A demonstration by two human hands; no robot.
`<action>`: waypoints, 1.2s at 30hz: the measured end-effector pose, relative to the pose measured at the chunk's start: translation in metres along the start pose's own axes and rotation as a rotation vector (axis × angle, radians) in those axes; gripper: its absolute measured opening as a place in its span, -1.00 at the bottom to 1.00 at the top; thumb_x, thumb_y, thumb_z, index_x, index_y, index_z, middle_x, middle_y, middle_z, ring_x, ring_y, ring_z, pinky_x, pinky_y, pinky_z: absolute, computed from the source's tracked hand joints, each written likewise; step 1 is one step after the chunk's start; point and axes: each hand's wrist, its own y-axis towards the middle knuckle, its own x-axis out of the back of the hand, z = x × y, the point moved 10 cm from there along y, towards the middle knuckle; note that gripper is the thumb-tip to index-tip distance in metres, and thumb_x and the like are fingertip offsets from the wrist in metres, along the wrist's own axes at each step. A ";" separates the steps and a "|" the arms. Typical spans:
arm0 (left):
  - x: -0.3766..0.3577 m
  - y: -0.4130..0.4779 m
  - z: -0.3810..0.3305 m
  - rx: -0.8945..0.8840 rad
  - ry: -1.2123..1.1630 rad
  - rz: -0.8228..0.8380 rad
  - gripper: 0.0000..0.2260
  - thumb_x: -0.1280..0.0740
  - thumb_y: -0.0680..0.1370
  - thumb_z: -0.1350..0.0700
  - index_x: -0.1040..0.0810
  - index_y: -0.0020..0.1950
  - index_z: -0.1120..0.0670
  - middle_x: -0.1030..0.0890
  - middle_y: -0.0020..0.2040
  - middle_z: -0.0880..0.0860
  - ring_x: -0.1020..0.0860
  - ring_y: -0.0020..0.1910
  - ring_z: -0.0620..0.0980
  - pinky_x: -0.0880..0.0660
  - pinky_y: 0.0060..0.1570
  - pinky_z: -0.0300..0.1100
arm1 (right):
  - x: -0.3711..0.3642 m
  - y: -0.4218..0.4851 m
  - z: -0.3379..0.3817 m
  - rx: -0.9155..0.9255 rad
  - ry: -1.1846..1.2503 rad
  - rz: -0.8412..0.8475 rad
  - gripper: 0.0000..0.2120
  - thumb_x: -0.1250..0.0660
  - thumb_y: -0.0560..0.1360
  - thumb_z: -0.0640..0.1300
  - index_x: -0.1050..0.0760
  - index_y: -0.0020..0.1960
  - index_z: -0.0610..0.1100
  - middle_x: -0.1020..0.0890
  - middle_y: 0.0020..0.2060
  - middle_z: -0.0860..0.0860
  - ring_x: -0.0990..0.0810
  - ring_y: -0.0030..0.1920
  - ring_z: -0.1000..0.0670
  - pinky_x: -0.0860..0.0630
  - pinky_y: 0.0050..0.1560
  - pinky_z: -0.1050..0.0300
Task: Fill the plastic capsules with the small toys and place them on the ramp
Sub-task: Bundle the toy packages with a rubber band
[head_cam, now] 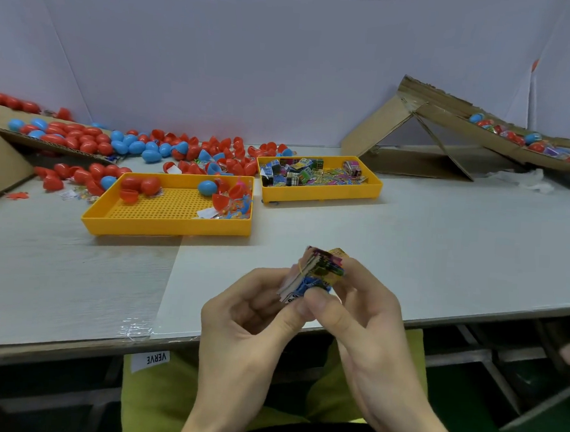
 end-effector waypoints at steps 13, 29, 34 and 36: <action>-0.005 -0.004 0.006 0.063 -0.014 0.078 -0.76 -0.51 0.37 -0.04 -0.70 0.00 -0.02 -0.74 -0.13 0.08 -0.73 -0.13 0.07 -0.62 -0.15 -0.25 | 0.017 0.018 0.027 0.072 -0.059 0.031 -0.86 -0.44 0.41 -0.05 -0.68 -0.04 0.03 -0.71 -0.11 0.00 -0.68 -0.05 0.00 -0.56 -0.05 0.23; -0.005 -0.008 -0.020 -0.198 0.443 0.245 -0.84 -0.45 0.44 0.00 -0.61 0.01 -0.11 -0.70 -0.09 -0.15 -0.68 -0.05 -0.12 -0.52 -0.05 -0.38 | 0.013 0.011 0.069 0.121 -0.683 0.335 -0.87 -0.51 0.36 -0.13 -0.67 -0.13 0.05 -0.69 -0.21 0.13 -0.67 -0.13 0.03 -0.53 -0.09 0.20; -0.009 -0.008 -0.008 -0.105 0.644 0.380 -0.58 -0.42 0.39 -0.24 -0.49 0.22 -0.23 -0.57 0.23 -0.27 -0.50 0.29 -0.19 -0.43 0.15 -0.26 | 0.010 0.008 0.067 0.115 -0.739 0.352 -0.88 -0.51 0.37 -0.12 -0.66 -0.15 0.07 -0.68 -0.23 0.15 -0.67 -0.13 0.06 -0.51 -0.07 0.17; -0.015 -0.008 -0.016 -0.167 0.664 0.403 -0.40 -0.44 0.36 -0.34 -0.39 0.36 -0.25 -0.44 0.38 -0.31 -0.38 0.41 -0.25 -0.41 0.26 -0.29 | 0.009 0.007 0.066 0.117 -0.734 0.351 -0.86 -0.53 0.37 -0.16 -0.66 -0.15 0.06 -0.69 -0.22 0.14 -0.67 -0.12 0.06 -0.51 -0.06 0.23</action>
